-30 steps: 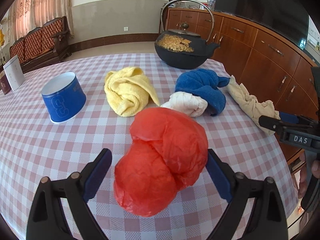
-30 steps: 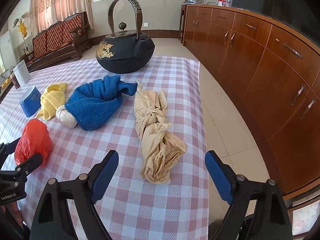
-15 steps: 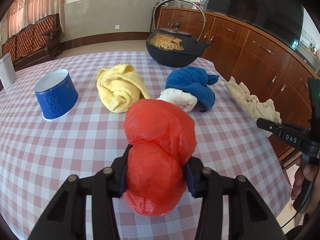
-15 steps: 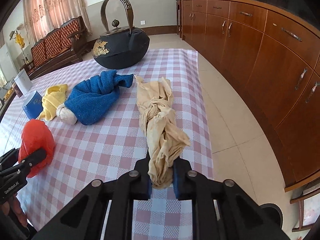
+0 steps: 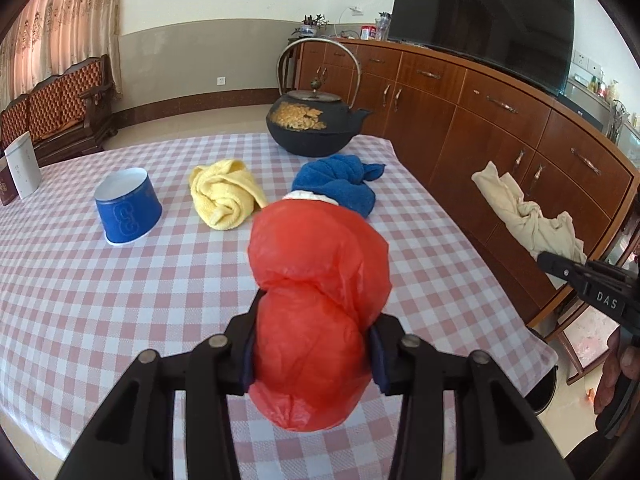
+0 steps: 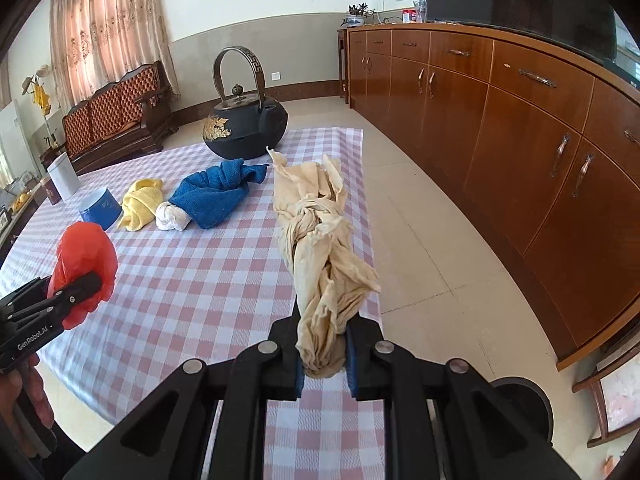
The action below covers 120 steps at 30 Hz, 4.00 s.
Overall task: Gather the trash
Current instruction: 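Carry cloth and bag over the black bin and open both grippers, then move both tools back toward the table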
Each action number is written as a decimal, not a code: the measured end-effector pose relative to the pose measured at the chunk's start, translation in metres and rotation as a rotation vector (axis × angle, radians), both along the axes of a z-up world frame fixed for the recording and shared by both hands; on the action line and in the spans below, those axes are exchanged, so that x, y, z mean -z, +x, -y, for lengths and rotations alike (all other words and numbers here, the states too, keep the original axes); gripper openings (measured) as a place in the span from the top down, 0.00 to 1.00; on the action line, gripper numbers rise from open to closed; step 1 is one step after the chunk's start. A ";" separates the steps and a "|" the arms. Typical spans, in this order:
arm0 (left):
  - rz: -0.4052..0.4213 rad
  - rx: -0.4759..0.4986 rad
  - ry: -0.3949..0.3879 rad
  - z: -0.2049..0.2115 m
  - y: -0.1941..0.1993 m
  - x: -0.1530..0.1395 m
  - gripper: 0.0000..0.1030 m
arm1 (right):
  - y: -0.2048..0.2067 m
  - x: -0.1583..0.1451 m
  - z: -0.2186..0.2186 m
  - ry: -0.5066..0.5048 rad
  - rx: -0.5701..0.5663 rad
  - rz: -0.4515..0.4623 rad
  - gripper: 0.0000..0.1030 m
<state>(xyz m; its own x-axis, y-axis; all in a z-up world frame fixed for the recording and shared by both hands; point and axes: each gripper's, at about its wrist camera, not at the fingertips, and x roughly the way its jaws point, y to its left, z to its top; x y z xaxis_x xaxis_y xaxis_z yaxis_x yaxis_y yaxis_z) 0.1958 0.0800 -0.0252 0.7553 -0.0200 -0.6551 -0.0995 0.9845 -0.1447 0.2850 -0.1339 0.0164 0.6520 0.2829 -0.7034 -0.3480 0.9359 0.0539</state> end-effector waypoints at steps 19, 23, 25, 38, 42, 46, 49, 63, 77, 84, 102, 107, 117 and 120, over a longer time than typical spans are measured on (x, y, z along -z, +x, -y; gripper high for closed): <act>0.072 0.140 -0.002 0.072 -0.047 -0.028 0.56 | -0.099 -0.025 0.078 0.041 0.113 0.068 0.84; 0.083 0.173 0.007 0.088 -0.049 -0.032 0.56 | -0.110 -0.025 0.094 0.050 0.141 0.071 0.84; 0.088 0.188 0.012 0.096 -0.047 -0.034 0.56 | -0.114 -0.024 0.104 0.054 0.158 0.071 0.84; 0.093 0.342 0.040 0.166 -0.036 -0.037 0.56 | -0.136 -0.019 0.169 0.066 0.281 0.069 0.84; 0.085 0.399 0.036 0.193 -0.032 -0.035 0.56 | -0.143 -0.014 0.191 0.070 0.324 0.057 0.84; 0.078 0.457 0.038 0.216 -0.030 -0.031 0.56 | -0.150 -0.010 0.214 0.068 0.371 0.049 0.84; 0.069 0.498 0.046 0.235 -0.026 -0.027 0.56 | -0.155 -0.007 0.230 0.063 0.403 0.040 0.84; 0.001 0.643 0.050 0.311 -0.012 0.002 0.56 | -0.158 0.029 0.287 0.042 0.502 -0.043 0.84; -0.166 0.737 0.054 0.366 0.023 0.075 0.56 | -0.123 0.103 0.309 -0.072 0.438 -0.219 0.84; -0.297 0.739 0.033 0.384 0.050 0.119 0.55 | -0.091 0.150 0.314 -0.129 0.340 -0.333 0.84; -0.257 0.543 0.095 0.348 0.027 0.115 0.03 | -0.081 0.180 0.326 -0.191 0.442 -0.374 0.00; -0.236 0.553 0.094 0.340 0.026 0.102 0.03 | -0.091 0.166 0.321 -0.244 0.478 -0.324 0.00; -0.161 0.513 0.086 0.319 -0.002 0.076 0.03 | -0.126 0.129 0.314 -0.180 0.542 -0.235 0.00; -0.136 0.501 0.092 0.313 -0.009 0.066 0.03 | -0.134 0.117 0.304 -0.165 0.535 -0.204 0.00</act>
